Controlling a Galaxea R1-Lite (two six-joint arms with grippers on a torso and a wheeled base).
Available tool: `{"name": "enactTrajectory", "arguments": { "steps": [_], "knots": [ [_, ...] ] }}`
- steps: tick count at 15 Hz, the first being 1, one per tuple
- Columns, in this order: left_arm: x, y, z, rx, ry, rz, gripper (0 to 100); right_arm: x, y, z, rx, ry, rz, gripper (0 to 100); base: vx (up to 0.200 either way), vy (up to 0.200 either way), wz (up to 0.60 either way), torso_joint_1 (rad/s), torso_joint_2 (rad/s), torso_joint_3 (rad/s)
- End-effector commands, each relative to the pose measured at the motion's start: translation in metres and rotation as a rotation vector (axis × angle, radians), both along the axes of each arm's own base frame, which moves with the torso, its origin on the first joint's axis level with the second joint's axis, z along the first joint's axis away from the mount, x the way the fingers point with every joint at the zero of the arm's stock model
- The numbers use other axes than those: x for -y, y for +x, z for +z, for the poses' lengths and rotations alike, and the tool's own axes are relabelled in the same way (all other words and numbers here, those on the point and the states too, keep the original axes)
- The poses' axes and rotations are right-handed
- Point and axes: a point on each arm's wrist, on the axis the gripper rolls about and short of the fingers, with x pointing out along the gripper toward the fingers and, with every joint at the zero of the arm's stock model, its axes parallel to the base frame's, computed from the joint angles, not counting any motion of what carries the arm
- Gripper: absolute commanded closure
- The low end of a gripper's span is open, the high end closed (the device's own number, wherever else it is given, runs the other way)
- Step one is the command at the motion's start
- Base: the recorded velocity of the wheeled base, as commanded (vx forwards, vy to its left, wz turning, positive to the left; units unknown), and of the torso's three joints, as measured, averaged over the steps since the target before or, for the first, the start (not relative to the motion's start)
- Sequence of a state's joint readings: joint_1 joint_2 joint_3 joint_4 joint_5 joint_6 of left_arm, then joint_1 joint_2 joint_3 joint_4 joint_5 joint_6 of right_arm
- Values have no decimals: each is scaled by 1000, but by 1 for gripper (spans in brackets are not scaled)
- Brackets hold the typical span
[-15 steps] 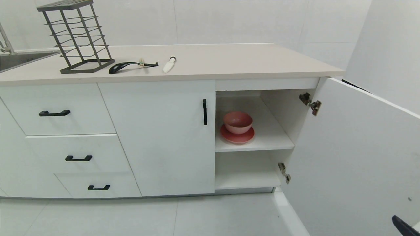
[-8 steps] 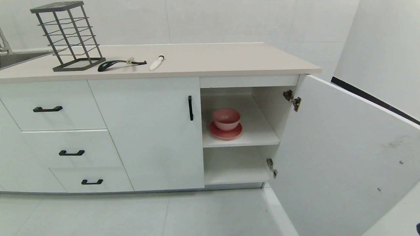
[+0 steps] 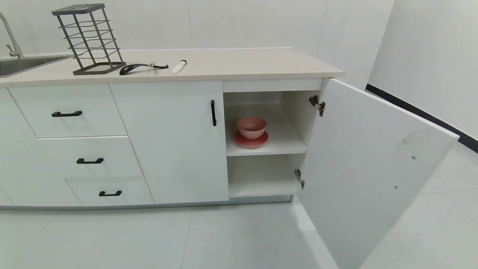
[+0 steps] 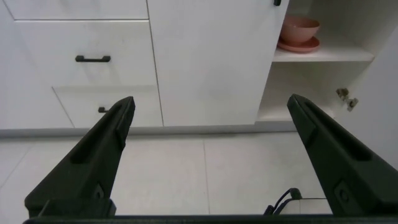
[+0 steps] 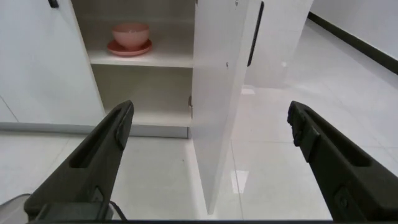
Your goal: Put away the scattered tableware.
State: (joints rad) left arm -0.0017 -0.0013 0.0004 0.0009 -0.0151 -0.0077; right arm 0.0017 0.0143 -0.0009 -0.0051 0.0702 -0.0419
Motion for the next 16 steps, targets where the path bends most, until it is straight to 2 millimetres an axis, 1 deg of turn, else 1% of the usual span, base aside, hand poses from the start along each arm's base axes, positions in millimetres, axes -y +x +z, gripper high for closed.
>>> {"name": "enactTrajectory", "arguments": {
  "steps": [1, 2, 4, 5, 8, 15, 16],
  "knots": [
    [0, 0, 0, -2, 0, 0, 0, 0, 0, 0, 4, 17, -3, 0, 0, 0, 0, 0, 0, 0],
    [0, 0, 0, -2, 0, 0, 0, 0, 0, -1, 2, 25, -9, 0, 0, 0, 0, 0, 0, 0],
    [0, 0, 0, -2, 0, 0, 0, 1, 0, -1, 0, 34, -26, 0, 200, 0, 0, 5, 0, 2],
    [0, 0, 0, -2, 0, 0, 0, 1, -1, -1, -3, 42, -35, 100, 200, -200, 0, 12, 2, 12],
    [0, 0, 0, -2, 0, 0, 0, 1, -1, -1, -3, 43, -35, 100, 200, -200, 0, 2, 2, 1],
    [0, 0, 0, -2, 0, 1, 0, 1, 0, 0, 3, 45, -37, 100, 0, -200, 0, 6, 5, 2],
    [0, 0, 0, 0, 0, 1, 0, 1, -4, 19, 120, 58, -37, 100, 0, -200, 0, 2, 2, 2]
  ]
}}
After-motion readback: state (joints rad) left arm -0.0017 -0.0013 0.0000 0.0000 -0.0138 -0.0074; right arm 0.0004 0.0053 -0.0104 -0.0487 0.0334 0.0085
